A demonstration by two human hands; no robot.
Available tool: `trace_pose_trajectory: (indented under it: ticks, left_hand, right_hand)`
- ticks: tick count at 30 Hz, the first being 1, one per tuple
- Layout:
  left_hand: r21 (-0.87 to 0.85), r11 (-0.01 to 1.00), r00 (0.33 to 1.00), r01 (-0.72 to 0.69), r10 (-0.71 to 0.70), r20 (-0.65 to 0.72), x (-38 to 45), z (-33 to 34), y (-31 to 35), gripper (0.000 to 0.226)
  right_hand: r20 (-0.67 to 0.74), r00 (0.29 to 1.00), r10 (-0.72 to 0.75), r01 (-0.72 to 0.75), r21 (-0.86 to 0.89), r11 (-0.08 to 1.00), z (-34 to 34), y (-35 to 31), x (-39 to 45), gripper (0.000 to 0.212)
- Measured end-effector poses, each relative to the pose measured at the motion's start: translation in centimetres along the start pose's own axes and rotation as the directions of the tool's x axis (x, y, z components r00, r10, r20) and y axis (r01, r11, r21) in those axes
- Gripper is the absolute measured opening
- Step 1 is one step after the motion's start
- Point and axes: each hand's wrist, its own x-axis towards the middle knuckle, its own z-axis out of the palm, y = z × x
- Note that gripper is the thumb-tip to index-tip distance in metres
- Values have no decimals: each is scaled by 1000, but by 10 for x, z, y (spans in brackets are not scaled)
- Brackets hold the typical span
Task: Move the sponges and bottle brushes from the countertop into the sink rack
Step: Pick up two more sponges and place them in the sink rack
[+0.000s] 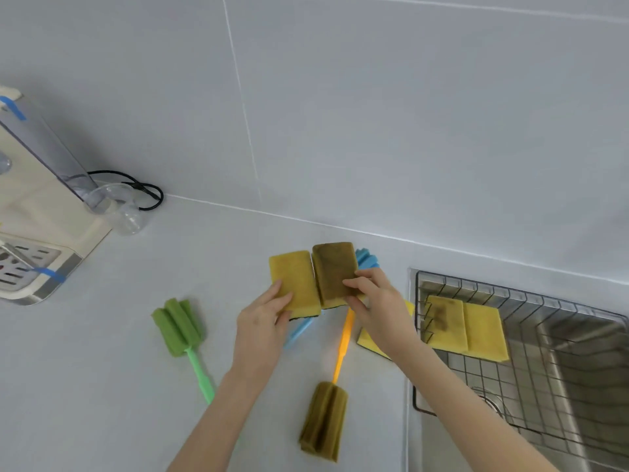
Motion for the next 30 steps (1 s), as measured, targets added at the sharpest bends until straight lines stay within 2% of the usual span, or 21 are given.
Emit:
trace_pose_trajectory:
  ticks: [7, 16, 22, 30]
  left_hand:
    - [-56, 996, 975, -62, 73, 210, -38, 75, 84, 30]
    - [-35, 973, 922, -228, 227, 315, -43, 160, 155, 28]
    - [77, 961, 909, -267, 225, 352, -28, 197, 158, 27]
    - [70, 971, 897, -229, 182, 403, -23, 229, 145, 28]
  right_hand:
    - [-62, 988, 142, -145, -47, 988, -75, 75, -74, 23]
    - [-176, 932, 316, -329, -48, 943, -137, 153, -122, 22]
    - [-162, 912, 378, -390, -47, 920, -134, 188, -116, 21]
    - [-91, 909, 407, -414, -78, 907, -105, 215, -107, 23]
